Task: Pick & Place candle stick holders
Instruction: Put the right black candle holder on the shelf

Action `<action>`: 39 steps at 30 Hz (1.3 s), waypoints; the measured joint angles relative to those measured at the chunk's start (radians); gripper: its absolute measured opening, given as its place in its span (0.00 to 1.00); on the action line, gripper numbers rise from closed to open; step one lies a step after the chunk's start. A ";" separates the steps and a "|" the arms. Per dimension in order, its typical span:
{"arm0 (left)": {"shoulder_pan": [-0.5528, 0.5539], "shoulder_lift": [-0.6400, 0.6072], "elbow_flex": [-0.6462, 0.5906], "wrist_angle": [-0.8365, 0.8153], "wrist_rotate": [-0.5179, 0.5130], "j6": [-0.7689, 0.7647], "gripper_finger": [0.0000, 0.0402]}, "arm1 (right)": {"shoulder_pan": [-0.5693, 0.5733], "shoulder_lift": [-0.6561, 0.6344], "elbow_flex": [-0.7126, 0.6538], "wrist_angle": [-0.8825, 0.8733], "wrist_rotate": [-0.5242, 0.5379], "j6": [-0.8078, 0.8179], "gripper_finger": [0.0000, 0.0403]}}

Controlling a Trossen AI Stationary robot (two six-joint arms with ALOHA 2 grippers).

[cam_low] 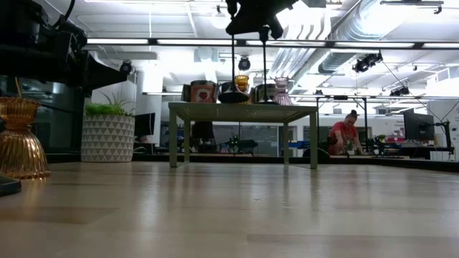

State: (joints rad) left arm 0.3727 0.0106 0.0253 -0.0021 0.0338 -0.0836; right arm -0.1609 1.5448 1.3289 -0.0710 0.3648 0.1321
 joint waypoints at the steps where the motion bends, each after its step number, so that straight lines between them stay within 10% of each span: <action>1: 0.000 0.000 0.000 0.000 0.000 0.000 0.00 | 0.004 0.000 0.000 0.000 0.002 0.001 0.02; 21: 0.000 0.000 0.000 0.000 0.000 0.000 0.00 | 0.141 -0.005 0.000 0.000 0.190 0.033 0.02; 39: 0.000 0.000 0.000 0.000 0.000 0.000 0.00 | 0.410 -0.012 0.000 -0.164 0.703 0.376 0.02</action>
State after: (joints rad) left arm 0.3725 0.0107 0.0250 -0.0021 0.0338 -0.0837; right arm 0.2496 1.5326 1.3285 -0.2348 1.0674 0.5085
